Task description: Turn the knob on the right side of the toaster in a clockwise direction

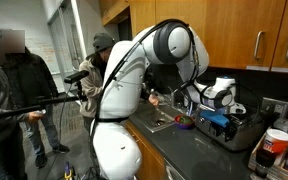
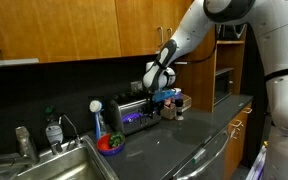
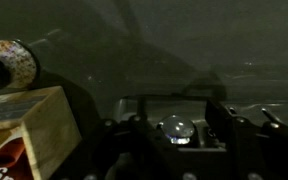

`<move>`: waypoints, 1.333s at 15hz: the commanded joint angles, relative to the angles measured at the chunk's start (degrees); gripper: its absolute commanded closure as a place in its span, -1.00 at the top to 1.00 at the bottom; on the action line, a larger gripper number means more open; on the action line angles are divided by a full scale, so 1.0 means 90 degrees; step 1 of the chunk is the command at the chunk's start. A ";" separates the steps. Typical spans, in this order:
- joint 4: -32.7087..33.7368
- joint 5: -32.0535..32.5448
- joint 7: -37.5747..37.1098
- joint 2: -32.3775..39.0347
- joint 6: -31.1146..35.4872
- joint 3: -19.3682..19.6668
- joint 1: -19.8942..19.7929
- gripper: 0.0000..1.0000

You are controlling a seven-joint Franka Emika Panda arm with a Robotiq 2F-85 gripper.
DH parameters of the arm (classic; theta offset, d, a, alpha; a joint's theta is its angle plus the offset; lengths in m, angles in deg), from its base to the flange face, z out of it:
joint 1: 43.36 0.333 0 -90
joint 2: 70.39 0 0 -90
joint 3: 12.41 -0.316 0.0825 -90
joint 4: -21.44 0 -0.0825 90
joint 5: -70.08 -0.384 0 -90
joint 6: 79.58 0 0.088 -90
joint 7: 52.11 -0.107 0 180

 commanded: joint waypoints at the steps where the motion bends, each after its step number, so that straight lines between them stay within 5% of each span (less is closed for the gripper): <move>1: 0.0091 0.0022 -0.0015 0.0051 0.0027 0.0043 0.0043 -0.37; 3: 0.0042 0.0160 -0.0042 0.0036 0.0084 0.0136 0.0033 -0.68; 7: -0.0007 -0.0155 0.0153 -0.0002 0.0084 0.0106 -0.0151 -0.73; 13: 0.0116 -0.2845 0.1883 -0.0153 -0.0276 -0.0525 -0.1034 -0.73; 20: 0.0213 -0.4488 0.3556 -0.0068 -0.0737 -0.0782 -0.1499 -0.73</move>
